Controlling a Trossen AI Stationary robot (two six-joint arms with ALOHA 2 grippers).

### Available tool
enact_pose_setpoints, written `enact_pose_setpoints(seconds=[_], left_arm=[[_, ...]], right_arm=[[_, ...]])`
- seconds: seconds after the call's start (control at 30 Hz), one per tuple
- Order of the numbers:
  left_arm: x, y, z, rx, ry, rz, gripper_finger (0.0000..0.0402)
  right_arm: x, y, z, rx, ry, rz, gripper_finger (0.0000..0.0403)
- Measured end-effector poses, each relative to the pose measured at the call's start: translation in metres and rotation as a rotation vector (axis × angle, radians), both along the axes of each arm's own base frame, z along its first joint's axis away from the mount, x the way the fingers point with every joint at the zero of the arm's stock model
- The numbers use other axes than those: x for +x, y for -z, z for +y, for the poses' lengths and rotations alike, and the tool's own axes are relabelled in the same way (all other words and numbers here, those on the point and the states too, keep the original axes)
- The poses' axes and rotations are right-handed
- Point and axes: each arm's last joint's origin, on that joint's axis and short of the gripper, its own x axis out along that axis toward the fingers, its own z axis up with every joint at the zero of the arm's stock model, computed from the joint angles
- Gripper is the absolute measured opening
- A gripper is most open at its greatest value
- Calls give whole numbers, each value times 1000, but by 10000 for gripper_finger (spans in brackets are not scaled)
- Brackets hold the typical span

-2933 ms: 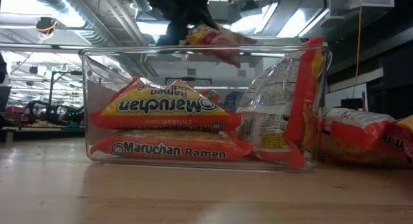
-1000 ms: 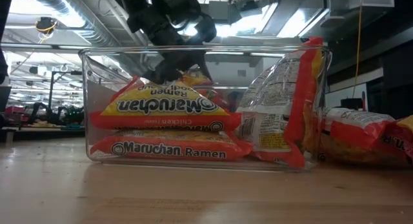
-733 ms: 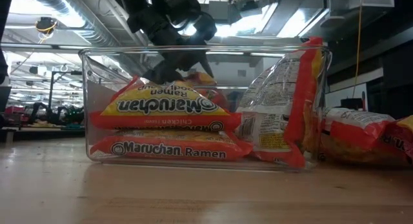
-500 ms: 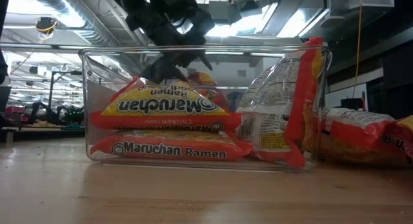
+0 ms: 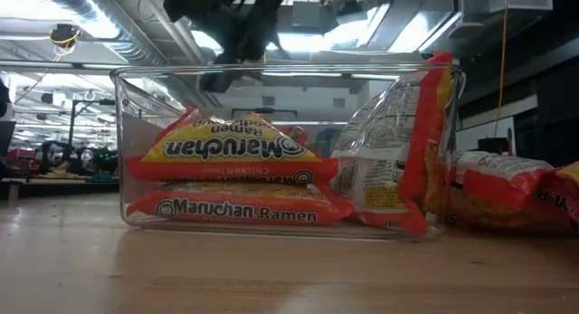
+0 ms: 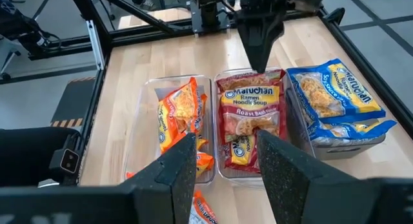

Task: Sort Maruchan noodles
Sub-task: Put the top red noodle pack into the top transparent bin

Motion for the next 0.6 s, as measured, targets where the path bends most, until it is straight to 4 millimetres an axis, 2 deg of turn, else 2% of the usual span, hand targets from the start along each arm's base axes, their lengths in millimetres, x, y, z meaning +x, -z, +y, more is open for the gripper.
enact_pose_setpoints(seconds=[0.17, 0.4, 0.6], left_arm=[[8, 16, -15, 94, 29, 81, 205], [25, 47, -28, 104, 93, 176, 205], [26, 54, -31, 135, 112, 212, 205]], right_arm=[[7, 4, 2, -7, 0, 24, 150], [21, 16, 5, -35, 13, 105, 150], [26, 34, 4, -70, 117, 266, 150]])
